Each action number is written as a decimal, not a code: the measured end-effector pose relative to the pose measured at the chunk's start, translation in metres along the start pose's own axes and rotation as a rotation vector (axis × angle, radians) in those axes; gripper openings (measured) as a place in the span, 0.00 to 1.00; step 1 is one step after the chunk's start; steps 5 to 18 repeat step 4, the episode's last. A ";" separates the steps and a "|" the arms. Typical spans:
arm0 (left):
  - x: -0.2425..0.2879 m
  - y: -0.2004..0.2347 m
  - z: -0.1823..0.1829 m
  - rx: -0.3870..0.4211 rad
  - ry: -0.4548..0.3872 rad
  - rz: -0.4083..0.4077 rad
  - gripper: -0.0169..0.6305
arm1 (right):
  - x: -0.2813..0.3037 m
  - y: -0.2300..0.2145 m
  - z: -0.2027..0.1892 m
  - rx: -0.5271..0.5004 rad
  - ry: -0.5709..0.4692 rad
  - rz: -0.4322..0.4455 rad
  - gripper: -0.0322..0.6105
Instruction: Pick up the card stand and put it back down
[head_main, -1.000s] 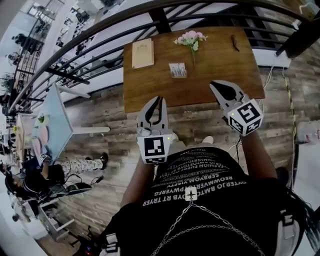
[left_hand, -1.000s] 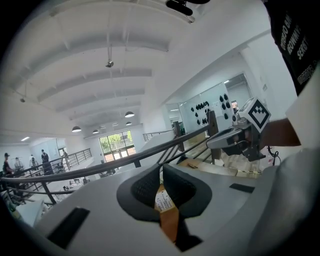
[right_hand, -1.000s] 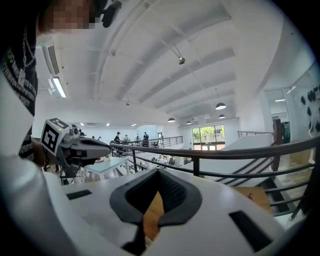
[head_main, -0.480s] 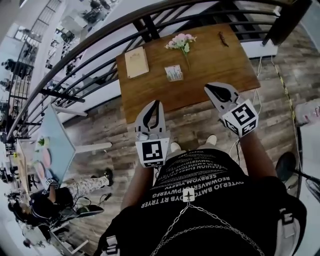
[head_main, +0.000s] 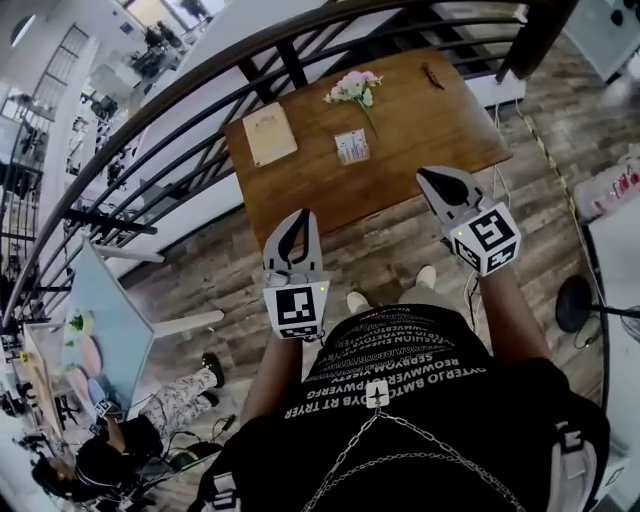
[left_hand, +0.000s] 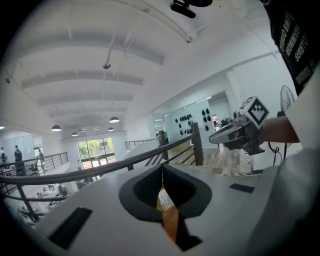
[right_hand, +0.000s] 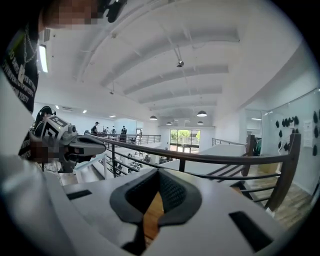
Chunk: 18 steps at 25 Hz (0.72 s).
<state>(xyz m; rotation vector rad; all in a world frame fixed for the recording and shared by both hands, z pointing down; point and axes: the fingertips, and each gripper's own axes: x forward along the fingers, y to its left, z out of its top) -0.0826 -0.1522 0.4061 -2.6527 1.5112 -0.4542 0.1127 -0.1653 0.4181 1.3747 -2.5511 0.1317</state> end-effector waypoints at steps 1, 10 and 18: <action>-0.002 0.003 -0.001 0.004 -0.002 -0.014 0.07 | 0.001 0.005 0.002 0.002 -0.001 -0.011 0.07; -0.014 0.016 -0.005 0.017 -0.010 -0.045 0.07 | 0.005 0.027 0.009 0.003 -0.004 -0.022 0.07; -0.014 0.016 -0.005 0.017 -0.010 -0.045 0.07 | 0.005 0.027 0.009 0.003 -0.004 -0.022 0.07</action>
